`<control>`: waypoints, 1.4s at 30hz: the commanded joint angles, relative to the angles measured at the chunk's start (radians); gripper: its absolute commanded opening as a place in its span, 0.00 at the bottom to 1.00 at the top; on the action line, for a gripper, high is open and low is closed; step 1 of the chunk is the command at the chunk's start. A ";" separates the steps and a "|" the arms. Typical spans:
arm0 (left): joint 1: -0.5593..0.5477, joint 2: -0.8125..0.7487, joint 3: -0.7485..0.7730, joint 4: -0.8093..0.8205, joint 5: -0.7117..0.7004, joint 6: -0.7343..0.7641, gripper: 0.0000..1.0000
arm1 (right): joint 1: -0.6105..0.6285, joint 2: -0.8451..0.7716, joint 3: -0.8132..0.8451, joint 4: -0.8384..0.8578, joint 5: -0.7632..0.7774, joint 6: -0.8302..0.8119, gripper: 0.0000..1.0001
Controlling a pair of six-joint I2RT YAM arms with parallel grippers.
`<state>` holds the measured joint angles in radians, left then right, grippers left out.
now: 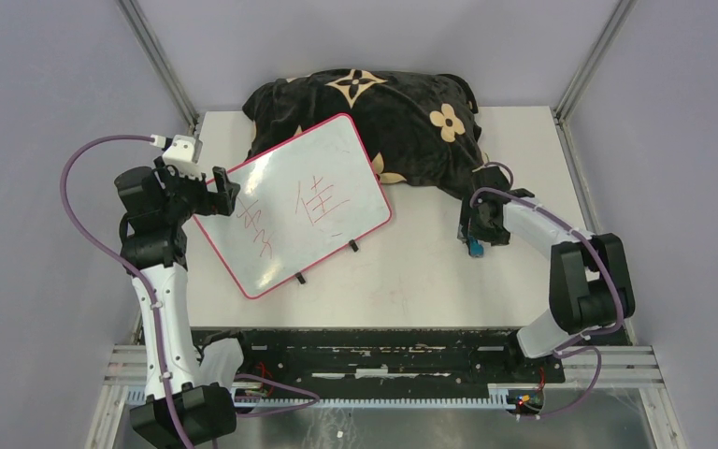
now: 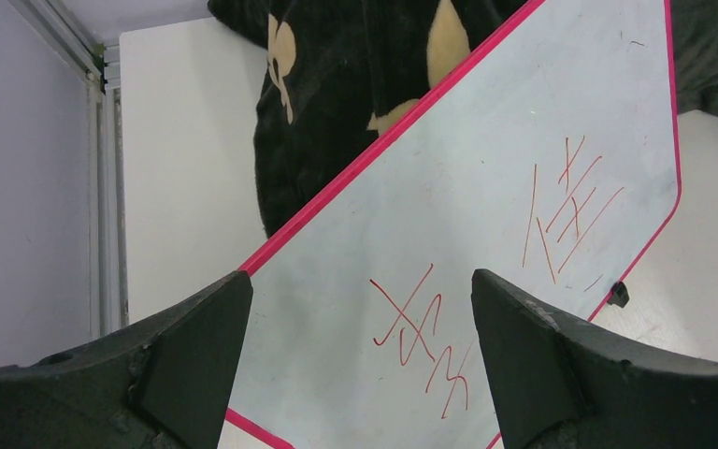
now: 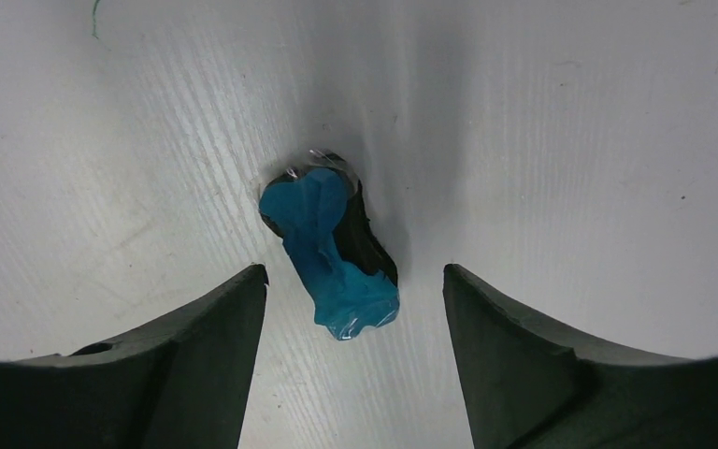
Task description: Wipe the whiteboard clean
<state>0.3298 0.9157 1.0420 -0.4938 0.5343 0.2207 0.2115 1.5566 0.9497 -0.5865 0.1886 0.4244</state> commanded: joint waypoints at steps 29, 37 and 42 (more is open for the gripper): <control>0.004 -0.011 0.020 0.059 0.173 -0.038 0.93 | 0.060 -0.210 -0.155 0.224 -0.244 0.051 0.01; 0.004 0.097 0.093 0.089 0.330 -0.088 0.90 | 0.221 -0.471 -0.287 0.306 -0.214 0.062 0.01; 0.004 0.187 0.194 -0.002 0.417 0.011 0.87 | 0.231 -0.537 -0.287 0.265 -0.217 0.046 0.01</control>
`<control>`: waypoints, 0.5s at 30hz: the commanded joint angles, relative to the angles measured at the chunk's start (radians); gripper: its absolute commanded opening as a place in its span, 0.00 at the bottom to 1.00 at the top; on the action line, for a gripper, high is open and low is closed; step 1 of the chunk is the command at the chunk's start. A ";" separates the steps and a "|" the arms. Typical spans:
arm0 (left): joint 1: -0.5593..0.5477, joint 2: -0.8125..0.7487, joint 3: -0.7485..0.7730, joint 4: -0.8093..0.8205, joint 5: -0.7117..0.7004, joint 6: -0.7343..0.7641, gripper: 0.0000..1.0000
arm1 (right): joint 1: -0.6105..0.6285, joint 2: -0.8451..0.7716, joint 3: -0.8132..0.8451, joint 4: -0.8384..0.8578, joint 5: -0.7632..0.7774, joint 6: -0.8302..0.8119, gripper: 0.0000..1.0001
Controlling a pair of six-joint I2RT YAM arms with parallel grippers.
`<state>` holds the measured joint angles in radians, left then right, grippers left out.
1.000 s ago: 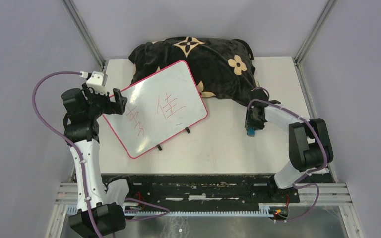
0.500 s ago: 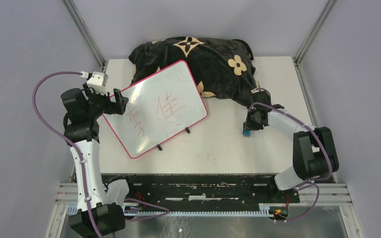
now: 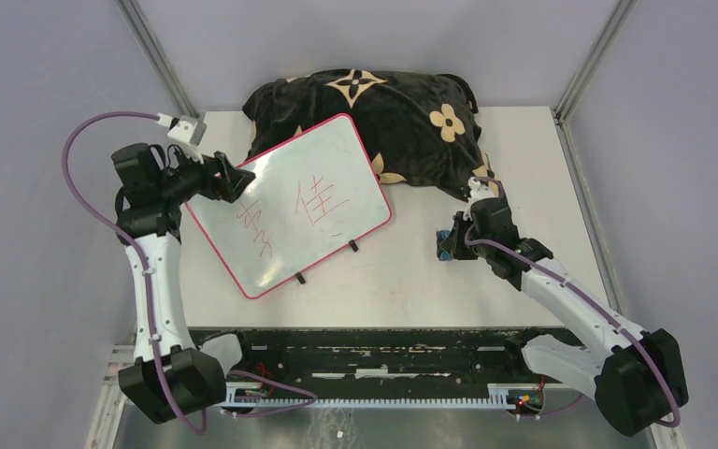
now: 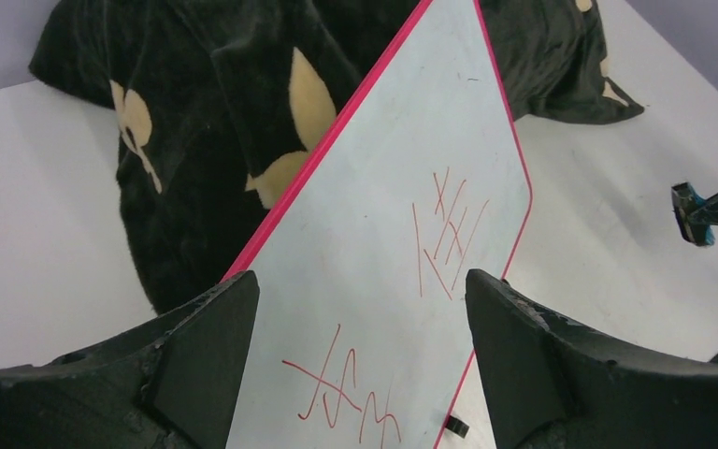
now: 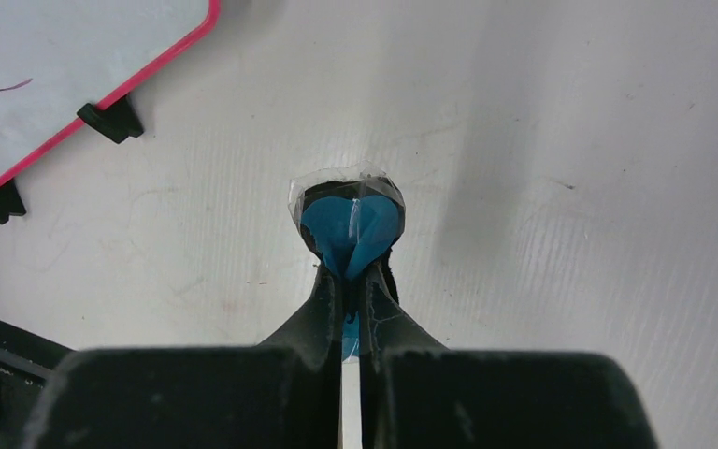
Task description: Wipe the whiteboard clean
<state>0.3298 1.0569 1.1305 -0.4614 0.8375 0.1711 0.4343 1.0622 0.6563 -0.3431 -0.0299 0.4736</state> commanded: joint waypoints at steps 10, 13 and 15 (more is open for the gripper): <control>0.018 0.187 0.284 -0.267 0.071 0.272 0.85 | 0.019 -0.052 0.019 0.006 -0.044 -0.002 0.01; 0.050 0.213 0.274 -0.288 0.093 0.300 0.84 | 0.023 -0.061 0.019 0.005 -0.051 -0.003 0.01; 0.106 0.227 0.255 -0.261 0.149 0.283 0.84 | 0.024 -0.070 0.017 0.004 -0.051 -0.002 0.01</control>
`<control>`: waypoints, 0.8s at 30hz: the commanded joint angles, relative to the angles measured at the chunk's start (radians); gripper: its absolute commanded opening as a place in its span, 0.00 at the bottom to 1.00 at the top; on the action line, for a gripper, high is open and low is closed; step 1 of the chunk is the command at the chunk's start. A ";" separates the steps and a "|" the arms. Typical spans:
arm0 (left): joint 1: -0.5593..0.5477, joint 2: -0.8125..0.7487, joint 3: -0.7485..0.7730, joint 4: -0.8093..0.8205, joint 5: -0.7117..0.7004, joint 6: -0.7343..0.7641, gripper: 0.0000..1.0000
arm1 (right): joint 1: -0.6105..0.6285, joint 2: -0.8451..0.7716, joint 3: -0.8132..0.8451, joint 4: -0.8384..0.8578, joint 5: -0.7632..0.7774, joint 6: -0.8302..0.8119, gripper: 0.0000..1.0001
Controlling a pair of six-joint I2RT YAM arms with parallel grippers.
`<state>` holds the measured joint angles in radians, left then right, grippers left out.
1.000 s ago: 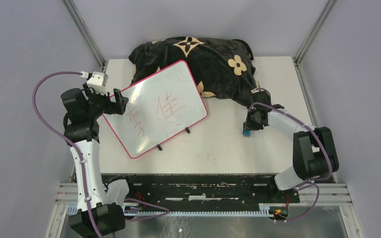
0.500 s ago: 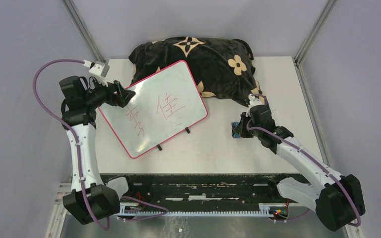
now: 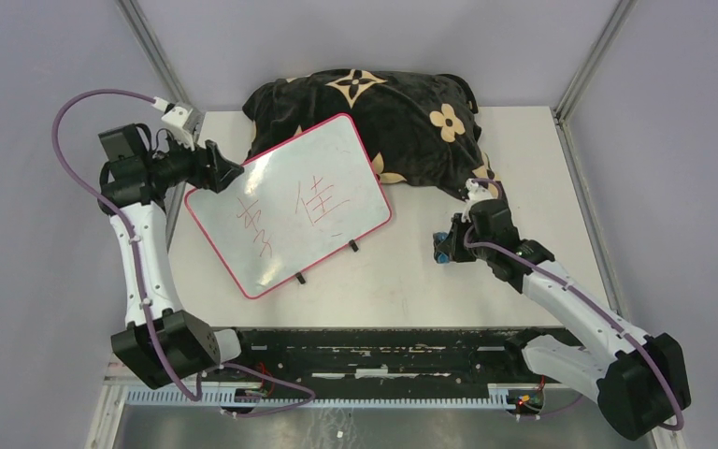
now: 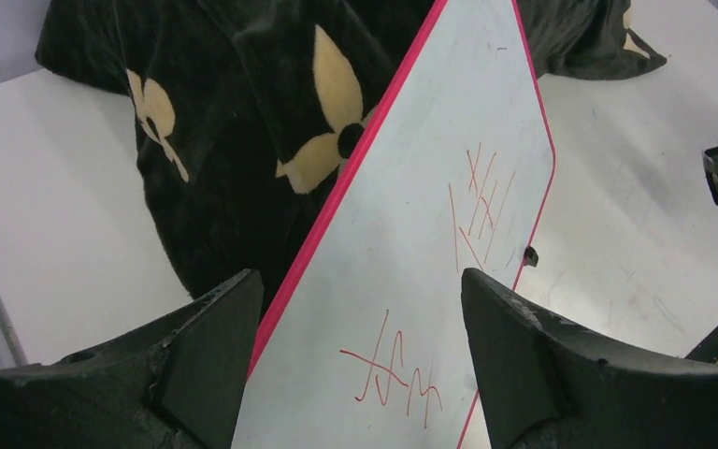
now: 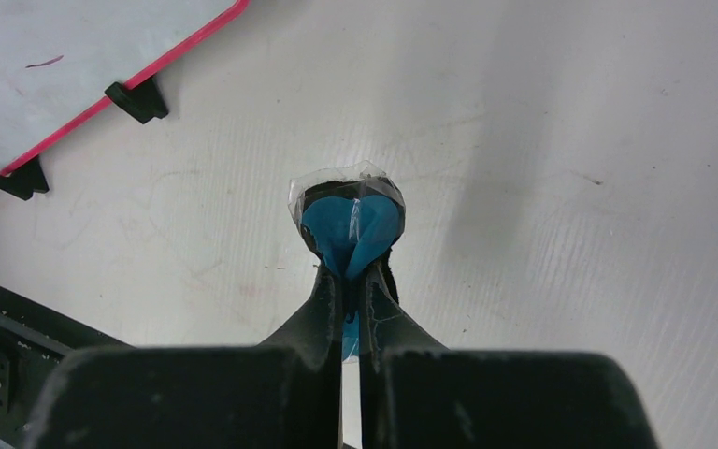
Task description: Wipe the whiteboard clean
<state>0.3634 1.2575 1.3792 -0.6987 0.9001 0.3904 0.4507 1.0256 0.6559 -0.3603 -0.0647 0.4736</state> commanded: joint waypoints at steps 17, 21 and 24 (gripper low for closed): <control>0.332 0.333 0.185 -0.761 0.359 0.849 0.78 | 0.011 0.011 0.018 0.058 -0.081 0.004 0.02; 0.349 0.342 0.156 -0.763 0.366 0.889 0.76 | 0.014 0.026 0.016 0.066 -0.089 0.005 0.02; 0.361 0.363 0.163 -0.762 0.365 0.893 0.76 | 0.015 0.030 0.016 0.071 -0.088 0.005 0.02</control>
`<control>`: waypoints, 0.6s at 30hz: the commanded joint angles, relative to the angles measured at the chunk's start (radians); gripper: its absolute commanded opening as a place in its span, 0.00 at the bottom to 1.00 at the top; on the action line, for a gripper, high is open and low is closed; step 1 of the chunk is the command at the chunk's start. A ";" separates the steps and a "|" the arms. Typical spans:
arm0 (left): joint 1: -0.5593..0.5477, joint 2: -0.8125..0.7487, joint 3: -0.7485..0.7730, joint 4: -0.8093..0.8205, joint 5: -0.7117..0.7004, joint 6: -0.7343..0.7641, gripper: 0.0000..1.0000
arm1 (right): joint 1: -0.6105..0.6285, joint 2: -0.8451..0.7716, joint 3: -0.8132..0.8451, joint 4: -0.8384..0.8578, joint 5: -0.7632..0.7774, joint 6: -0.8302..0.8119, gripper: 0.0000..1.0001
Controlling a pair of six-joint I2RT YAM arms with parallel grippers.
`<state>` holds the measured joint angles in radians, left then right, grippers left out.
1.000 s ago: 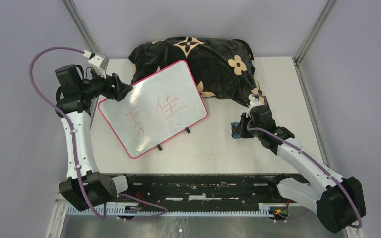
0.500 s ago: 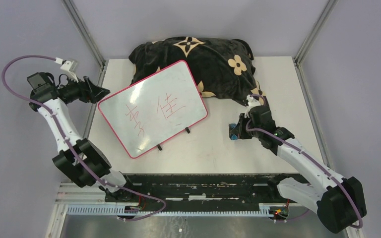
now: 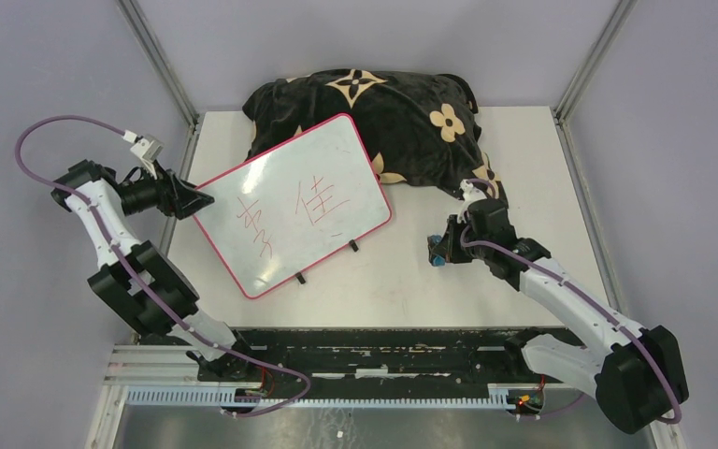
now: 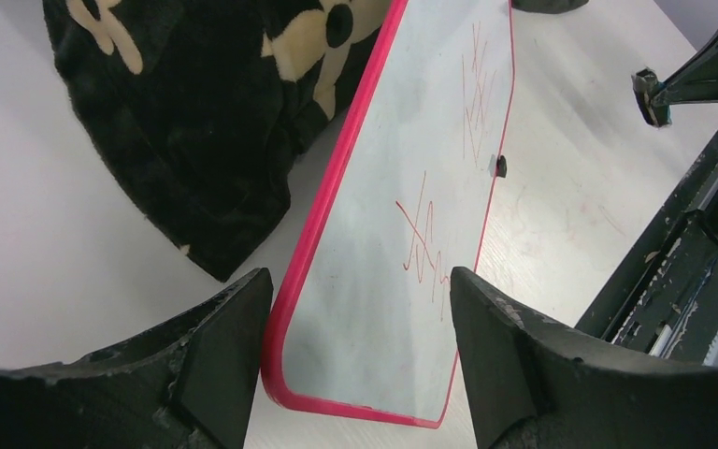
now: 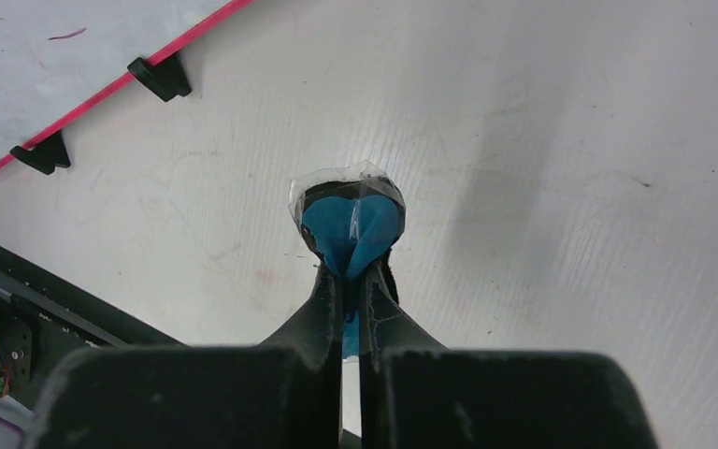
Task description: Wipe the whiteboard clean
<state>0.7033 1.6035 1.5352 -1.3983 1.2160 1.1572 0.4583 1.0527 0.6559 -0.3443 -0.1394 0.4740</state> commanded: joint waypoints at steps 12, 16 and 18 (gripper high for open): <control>0.028 0.070 -0.027 -0.063 0.043 0.177 0.66 | 0.017 0.011 0.017 0.062 -0.012 0.004 0.02; 0.028 0.092 -0.021 -0.064 0.046 0.176 0.59 | 0.020 0.018 0.018 0.064 -0.009 0.003 0.02; 0.029 0.098 -0.023 -0.064 0.049 0.180 0.55 | 0.021 0.022 0.019 0.067 -0.008 0.003 0.02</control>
<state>0.7246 1.6924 1.5032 -1.4460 1.2266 1.2747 0.4713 1.0702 0.6559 -0.3244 -0.1490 0.4740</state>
